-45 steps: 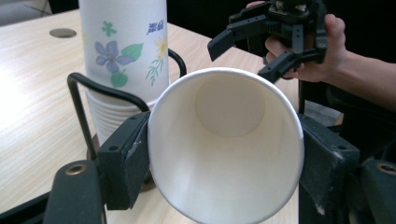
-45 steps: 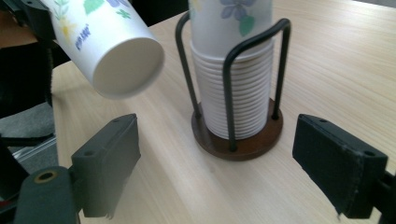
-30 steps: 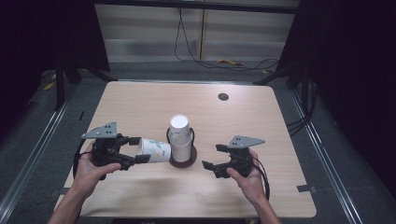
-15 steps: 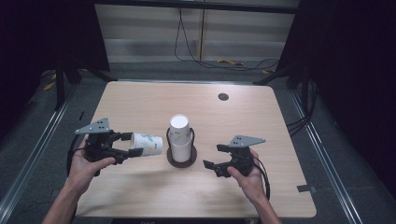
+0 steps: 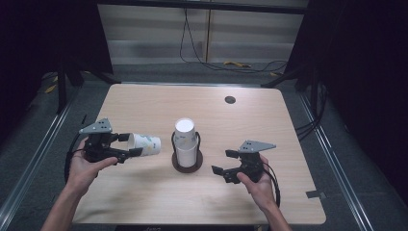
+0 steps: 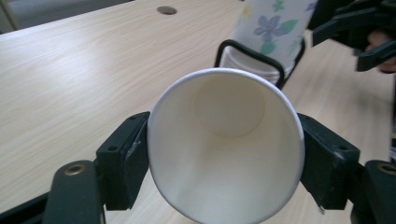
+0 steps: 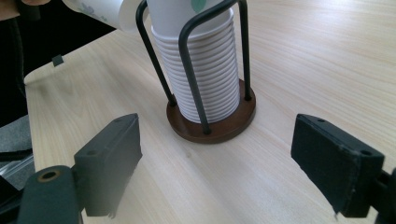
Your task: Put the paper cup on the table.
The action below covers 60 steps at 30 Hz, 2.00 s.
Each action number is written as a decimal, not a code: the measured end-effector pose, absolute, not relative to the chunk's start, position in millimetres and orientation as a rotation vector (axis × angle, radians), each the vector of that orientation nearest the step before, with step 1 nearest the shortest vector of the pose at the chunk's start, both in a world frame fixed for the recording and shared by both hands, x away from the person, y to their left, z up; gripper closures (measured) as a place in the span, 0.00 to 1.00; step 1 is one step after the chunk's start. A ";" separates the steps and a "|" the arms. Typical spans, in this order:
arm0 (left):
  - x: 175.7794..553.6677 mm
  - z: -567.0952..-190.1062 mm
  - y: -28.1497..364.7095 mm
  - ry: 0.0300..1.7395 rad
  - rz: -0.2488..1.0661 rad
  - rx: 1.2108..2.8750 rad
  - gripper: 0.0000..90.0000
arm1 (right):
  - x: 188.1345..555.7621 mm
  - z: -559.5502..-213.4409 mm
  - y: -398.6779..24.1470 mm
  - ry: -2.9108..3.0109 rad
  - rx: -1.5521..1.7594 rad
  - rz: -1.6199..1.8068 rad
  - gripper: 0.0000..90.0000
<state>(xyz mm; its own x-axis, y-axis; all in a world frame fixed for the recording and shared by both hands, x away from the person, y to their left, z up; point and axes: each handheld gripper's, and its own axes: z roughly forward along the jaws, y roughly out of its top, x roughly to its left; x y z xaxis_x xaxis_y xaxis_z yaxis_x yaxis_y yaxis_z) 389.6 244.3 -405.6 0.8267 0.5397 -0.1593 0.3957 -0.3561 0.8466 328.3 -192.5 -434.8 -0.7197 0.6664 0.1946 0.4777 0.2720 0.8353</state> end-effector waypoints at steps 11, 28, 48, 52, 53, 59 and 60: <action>397.7 -399.1 242.8 0.731 0.197 2.063 0.29 | 328.8 -432.2 -189.1 2.341 1.071 1.420 0.17; 418.4 -396.1 233.0 0.785 0.186 2.208 0.29 | 326.7 -431.6 -190.5 2.340 1.069 1.418 0.17; 437.0 -408.3 217.1 0.817 0.114 2.425 0.29 | 327.1 -433.3 -190.9 2.347 1.074 1.410 0.17; 439.9 -410.1 212.9 0.821 0.137 2.455 0.28 | 327.0 -433.3 -190.5 2.349 1.072 1.414 0.17; 441.1 -410.0 212.4 0.818 0.135 2.468 0.28 | 327.0 -433.3 -190.6 2.349 1.073 1.414 0.17; 444.1 -412.2 205.9 0.816 0.170 2.542 0.28 | 327.2 -433.7 -190.9 2.349 1.077 1.413 0.17; 445.1 -413.1 205.5 0.816 0.157 2.548 0.28 | 327.2 -433.8 -190.8 2.351 1.076 1.412 0.18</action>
